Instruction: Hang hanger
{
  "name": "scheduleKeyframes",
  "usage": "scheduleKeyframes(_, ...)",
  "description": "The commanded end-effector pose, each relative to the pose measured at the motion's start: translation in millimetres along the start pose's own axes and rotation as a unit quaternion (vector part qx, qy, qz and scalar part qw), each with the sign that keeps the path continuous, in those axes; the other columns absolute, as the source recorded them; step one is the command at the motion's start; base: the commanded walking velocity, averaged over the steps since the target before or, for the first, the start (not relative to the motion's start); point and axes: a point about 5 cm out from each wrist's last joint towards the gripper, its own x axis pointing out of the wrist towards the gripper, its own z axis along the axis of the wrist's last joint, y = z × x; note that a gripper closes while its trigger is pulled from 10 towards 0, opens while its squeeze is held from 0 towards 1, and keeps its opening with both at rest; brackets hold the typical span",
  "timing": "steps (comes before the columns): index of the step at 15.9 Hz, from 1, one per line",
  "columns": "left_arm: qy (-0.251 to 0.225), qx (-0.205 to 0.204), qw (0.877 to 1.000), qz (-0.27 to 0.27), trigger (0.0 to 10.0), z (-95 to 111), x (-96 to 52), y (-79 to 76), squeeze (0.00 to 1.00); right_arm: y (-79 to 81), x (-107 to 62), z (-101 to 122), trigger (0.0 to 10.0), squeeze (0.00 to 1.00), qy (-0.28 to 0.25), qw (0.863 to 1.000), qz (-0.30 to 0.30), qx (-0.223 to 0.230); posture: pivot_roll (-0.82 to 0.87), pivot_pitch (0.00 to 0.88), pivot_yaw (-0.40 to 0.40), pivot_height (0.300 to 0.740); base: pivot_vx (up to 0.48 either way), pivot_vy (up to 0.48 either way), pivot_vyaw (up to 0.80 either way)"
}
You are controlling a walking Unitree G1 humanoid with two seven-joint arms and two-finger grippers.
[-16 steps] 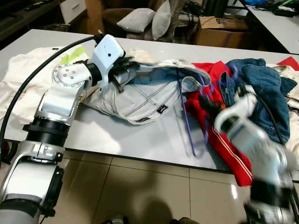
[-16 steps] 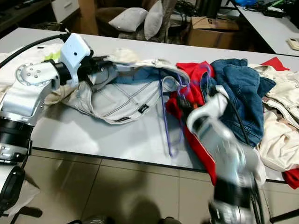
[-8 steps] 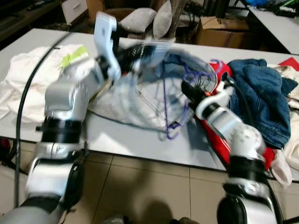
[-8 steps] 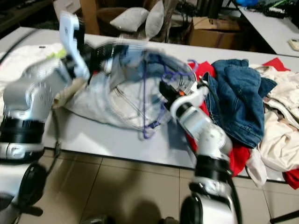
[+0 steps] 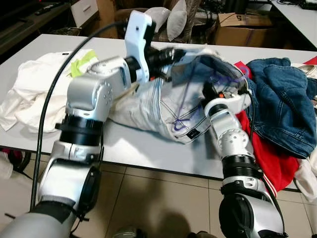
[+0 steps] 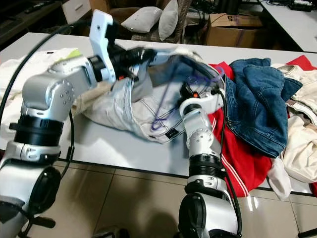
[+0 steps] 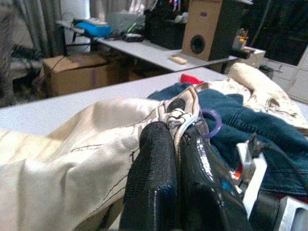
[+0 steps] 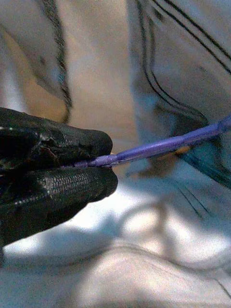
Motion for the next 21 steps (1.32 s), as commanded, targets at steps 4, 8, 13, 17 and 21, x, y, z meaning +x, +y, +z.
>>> scheduleKeyframes(4, -0.019, -0.028, 0.998, 0.054, 0.0, -2.5, 6.1, -5.5, 0.0, 34.0, -19.3, -75.3, 10.0, 0.0, 0.062, 0.998, -0.009, -0.024, 0.06, 0.0, 0.038, 0.74, 0.0, 0.0, 0.0)
scheduleKeyframes(8, -0.039, -0.041, 0.993, 0.106, 0.0, -3.2, 12.5, -3.1, 0.0, 27.2, -32.7, -84.9, 10.0, 0.0, 0.064, 0.996, -0.051, -0.032, 0.04, 0.0, 0.033, 0.74, 0.0, 0.0, 0.0)
scheduleKeyframes(13, -0.036, -0.035, 0.99, 0.129, 0.0, -7.0, 16.8, -2.3, 0.0, 37.9, -47.0, -90.5, 10.0, 0.0, 0.089, 0.995, -0.016, 0.031, 0.02, 0.0, 0.037, 0.74, 0.0, 0.0, 0.0)
scheduleKeyframes(17, -0.019, -0.012, 0.991, 0.134, 0.0, -5.1, 6.0, 0.6, 0.0, 32.2, -31.5, -68.1, 10.0, 0.0, 0.088, 0.992, 0.045, -0.078, 0.02, 0.0, -0.003, 0.74, 0.0, 0.0, 0.0)
scheduleKeyframes(21, -0.002, 0.051, 0.968, 0.245, 0.0, 11.5, -48.3, 61.2, 0.0, 56.8, -1.0, -29.1, 10.0, 0.0, 0.099, 0.958, 0.148, -0.224, 0.04, 0.0, -0.064, 0.74, 0.0, 0.0, 0.0)
